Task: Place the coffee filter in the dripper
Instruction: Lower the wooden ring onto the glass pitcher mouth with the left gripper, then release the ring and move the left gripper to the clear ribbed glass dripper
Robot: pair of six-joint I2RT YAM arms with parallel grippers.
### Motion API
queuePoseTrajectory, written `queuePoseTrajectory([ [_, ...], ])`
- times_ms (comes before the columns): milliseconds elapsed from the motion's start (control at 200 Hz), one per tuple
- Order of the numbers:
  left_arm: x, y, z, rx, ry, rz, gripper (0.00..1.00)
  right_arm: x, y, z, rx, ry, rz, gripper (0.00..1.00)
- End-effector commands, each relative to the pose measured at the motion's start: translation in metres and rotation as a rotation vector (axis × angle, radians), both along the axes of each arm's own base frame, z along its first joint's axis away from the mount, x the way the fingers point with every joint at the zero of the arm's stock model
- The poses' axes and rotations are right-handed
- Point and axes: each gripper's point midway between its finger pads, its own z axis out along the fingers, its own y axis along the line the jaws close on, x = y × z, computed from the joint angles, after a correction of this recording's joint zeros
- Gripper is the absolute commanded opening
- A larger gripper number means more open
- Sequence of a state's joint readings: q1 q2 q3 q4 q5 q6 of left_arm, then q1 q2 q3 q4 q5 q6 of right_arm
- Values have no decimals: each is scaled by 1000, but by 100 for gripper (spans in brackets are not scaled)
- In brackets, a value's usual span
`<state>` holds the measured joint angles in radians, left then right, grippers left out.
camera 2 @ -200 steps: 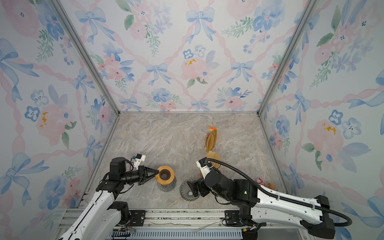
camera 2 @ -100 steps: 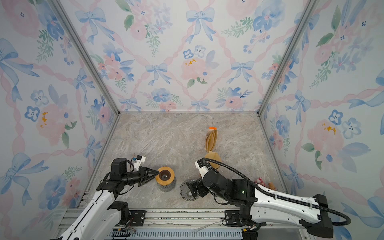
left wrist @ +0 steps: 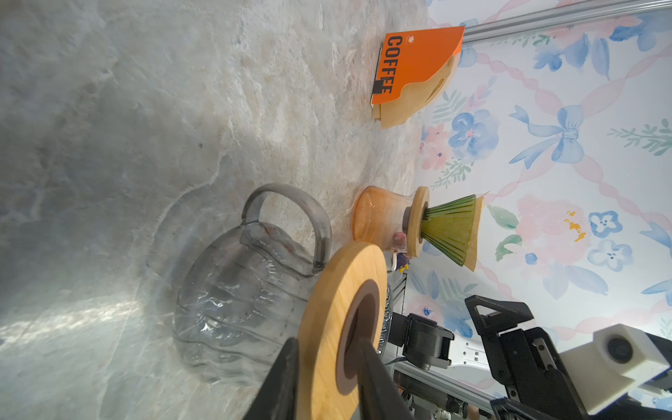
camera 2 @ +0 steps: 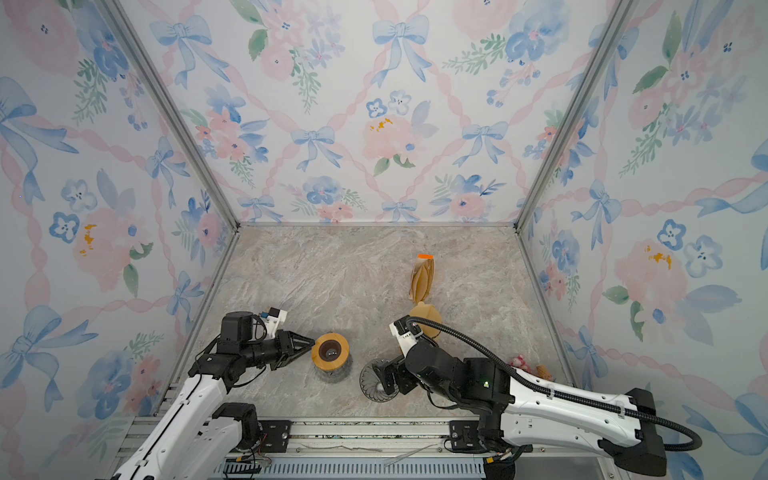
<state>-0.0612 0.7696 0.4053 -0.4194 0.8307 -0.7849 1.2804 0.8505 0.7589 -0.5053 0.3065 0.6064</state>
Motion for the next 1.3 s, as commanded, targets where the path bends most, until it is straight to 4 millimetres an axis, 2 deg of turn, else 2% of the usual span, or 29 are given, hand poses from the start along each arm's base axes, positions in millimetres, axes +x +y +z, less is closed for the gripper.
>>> queuePoseTrajectory([
  [0, 1, 7, 2, 74, -11, 10, 30, -3, 2, 4, 12, 4, 9, 100],
  [235, -2, 16, 5, 148, -34, 26, 30, 1, -6, -5, -26, 34, -58, 100],
  [410, -7, 11, 29, 215, -165, -22, 36, -2, -3, -15, -13, 97, -87, 95],
  [535, -17, 1, 49, 209, -234, -59, 38, -3, -4, -22, -1, 137, -117, 93],
  [715, -31, -13, 60, 223, -272, -80, 38, -7, -8, -29, -10, 158, -124, 94],
  [1120, -64, -56, 55, 342, -281, -152, 40, -8, -31, -22, 19, 99, -151, 96],
  [1295, -76, -81, 41, 435, -271, -175, 45, -10, -33, -22, 17, 98, -143, 98],
])
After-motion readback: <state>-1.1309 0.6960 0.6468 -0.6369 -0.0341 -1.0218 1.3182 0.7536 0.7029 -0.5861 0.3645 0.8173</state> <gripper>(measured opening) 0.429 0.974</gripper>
